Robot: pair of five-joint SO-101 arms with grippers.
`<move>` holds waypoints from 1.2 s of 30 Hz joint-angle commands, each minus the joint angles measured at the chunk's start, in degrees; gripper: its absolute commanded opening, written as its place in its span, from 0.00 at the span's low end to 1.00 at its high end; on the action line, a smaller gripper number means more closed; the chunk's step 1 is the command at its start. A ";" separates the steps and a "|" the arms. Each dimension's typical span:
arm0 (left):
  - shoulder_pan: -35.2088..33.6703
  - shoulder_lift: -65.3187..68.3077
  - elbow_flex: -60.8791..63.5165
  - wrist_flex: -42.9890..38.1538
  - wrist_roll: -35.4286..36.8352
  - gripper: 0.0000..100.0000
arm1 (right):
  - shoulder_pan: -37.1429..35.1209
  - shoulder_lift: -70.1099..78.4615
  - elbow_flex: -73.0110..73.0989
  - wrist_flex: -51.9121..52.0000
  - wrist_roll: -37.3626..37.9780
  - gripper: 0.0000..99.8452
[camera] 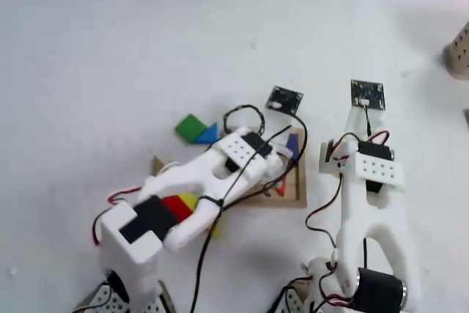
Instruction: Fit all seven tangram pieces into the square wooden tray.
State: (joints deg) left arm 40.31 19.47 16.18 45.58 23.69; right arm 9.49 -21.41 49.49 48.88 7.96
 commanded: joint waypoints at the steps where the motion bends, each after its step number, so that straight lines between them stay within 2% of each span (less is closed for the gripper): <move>1: 3.47 0.04 -2.46 -2.20 -0.18 0.02 | -0.66 -2.15 -0.26 -1.19 0.62 0.02; 11: 6.81 0.13 -3.96 -3.16 -0.35 0.02 | -0.66 -2.15 -0.26 -1.19 0.62 0.02; 21: 6.37 -0.40 -3.60 -2.29 -0.53 0.02 | -0.66 -2.15 -0.26 -1.19 0.62 0.02; 29: 2.86 -0.48 -4.04 0.09 -0.53 0.02 | -0.66 -2.15 -0.18 -1.19 0.62 0.02; 32: 1.71 -0.84 -5.01 2.99 -0.53 0.02 | -0.66 -2.15 -0.18 -1.19 0.62 0.02; 36: 0.40 -4.26 -7.12 11.43 -0.53 0.02 | -0.66 -2.15 -0.18 -1.19 0.62 0.02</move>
State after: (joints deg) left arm 42.33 19.65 12.84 51.91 23.78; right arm 9.49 -21.41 49.49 48.70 7.96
